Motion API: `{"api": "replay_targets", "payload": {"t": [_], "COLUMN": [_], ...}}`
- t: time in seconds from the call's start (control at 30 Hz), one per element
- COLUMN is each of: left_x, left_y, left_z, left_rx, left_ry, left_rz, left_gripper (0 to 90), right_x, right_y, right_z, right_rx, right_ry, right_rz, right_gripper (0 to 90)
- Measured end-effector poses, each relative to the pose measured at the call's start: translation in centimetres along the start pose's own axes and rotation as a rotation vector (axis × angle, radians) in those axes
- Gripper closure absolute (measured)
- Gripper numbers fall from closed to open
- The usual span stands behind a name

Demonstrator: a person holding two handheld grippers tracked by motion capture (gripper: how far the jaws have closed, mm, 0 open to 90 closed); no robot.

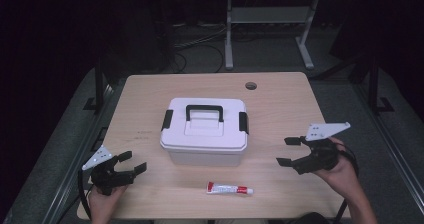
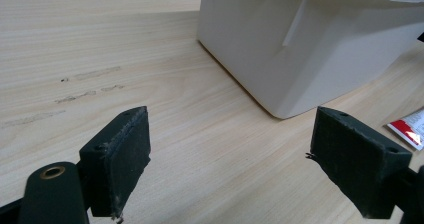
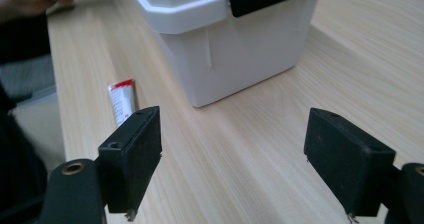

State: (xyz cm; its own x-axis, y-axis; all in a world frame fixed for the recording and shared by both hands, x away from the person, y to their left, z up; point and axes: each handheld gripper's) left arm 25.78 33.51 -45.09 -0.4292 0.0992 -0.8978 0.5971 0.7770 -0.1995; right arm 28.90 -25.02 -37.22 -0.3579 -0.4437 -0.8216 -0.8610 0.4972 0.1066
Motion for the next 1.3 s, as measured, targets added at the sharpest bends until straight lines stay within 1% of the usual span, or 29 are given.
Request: {"api": "replay_targets", "payload": {"t": [0.1, 0.13, 0.23, 0.33, 0.37, 0.4, 0.43, 0.63, 0.73, 0.83, 0.9, 0.93, 0.97, 1.0, 1.03, 1.07, 1.1, 1.17, 1.3], "left_x": [0.0, 0.0, 0.0, 0.0, 0.0, 0.0, 0.0, 0.0, 0.0, 0.0, 0.0, 0.0, 0.0, 0.0, 0.0, 0.0, 0.0, 0.0, -0.1], "left_y": [0.1, 0.2, 0.2, 0.3, 0.3, 0.3, 0.3, 0.4, 0.4, 0.4, 0.5, 0.5, 0.5, 0.5, 0.6, 0.6, 0.6, 0.6, 0.6], "left_z": [-0.1, -0.1, -0.1, -0.1, -0.1, -0.1, -0.2, -0.3, -0.3, -0.4, -0.4, -0.5, -0.5, -0.5, -0.5, -0.6, -0.6, -0.6, -0.6], "left_rx": [0.002, 0.003, 0.001, 0.002, 0.002, 0.002, 0.003, 0.004, 0.005, 0.004, 0.002, 0.004, 0.004, 0.003, 0.003, 0.002, 0.003, 0.003, 0.004], "left_ry": [-0.005, -0.004, -0.01, -0.013, -0.013, -0.012, -0.011, -0.017, -0.021, -0.025, -0.027, -0.03, -0.03, -0.031, -0.033, -0.033, -0.034, -0.034, -0.035], "left_rz": [-0.005, -0.002, -0.015, -0.013, -0.013, -0.012, -0.01, -0.014, -0.018, -0.021, -0.019, -0.024, -0.024, -0.026, -0.029, -0.029, -0.028, -0.027, -0.024], "left_gripper": [15.3, 15.3, 15.3, 15.3, 15.3, 15.3, 15.3, 15.3, 15.3, 15.3, 15.3, 15.3, 15.3, 15.3, 15.3, 15.3, 15.3, 15.3, 15.3], "right_x": [-1.4, -2.2, -3.5, -5.0, -5.0, -5.6, -6.5, -9.5, -11.0, -12.4, -13.2, -13.6, -13.6, -14.4, -14.6, -15.0, -15.3, -16.0, -17.1], "right_y": [-0.3, -0.6, -0.9, -1.2, -1.2, -1.3, -1.5, -2.3, -2.6, -2.8, -2.9, -3.0, -3.0, -3.2, -3.2, -3.3, -3.3, -3.3, -3.3], "right_z": [0.1, 0.2, 0.4, 0.8, 0.8, 1.0, 1.3, 2.5, 3.2, 4.2, 4.8, 5.1, 5.1, 5.8, 6.0, 6.3, 6.5, 7.1, 8.4], "right_rx": [-0.011, -0.011, -0.029, -0.048, -0.048, -0.06, -0.068, -0.101, -0.129, -0.151, -0.172, -0.174, -0.174, -0.189, -0.191, -0.189, -0.19, -0.203, -0.214], "right_ry": [0.046, 0.068, 0.096, 0.11, 0.11, 0.122, 0.138, 0.199, 0.225, 0.249, 0.253, 0.26, 0.26, 0.273, 0.277, 0.283, 0.29, 0.296, 0.322], "right_rz": [-0.034, -0.046, -0.063, -0.085, -0.085, -0.089, -0.1, -0.132, -0.141, -0.155, -0.157, -0.159, -0.159, -0.157, -0.16, -0.171, -0.171, -0.177, -0.205], "right_gripper": [22.5, 22.5, 22.5, 24.9, 24.9, 26.3, 26.5, 21.5, 20.3, 17.1, 17.0, 17.0, 17.0, 16.8, 16.9, 16.9, 16.8, 16.9, 17.4]}}
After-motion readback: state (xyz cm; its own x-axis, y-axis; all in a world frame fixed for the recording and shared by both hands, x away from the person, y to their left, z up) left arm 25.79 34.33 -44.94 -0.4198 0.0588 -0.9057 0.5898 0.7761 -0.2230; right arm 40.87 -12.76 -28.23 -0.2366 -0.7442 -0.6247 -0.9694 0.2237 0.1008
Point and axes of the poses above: each handheld gripper's, and its own axes: z roughly forward along the jaws, x roughly out of its underside, y roughly to its left, and after that the axes turned 3 degrees about -y, right-handed
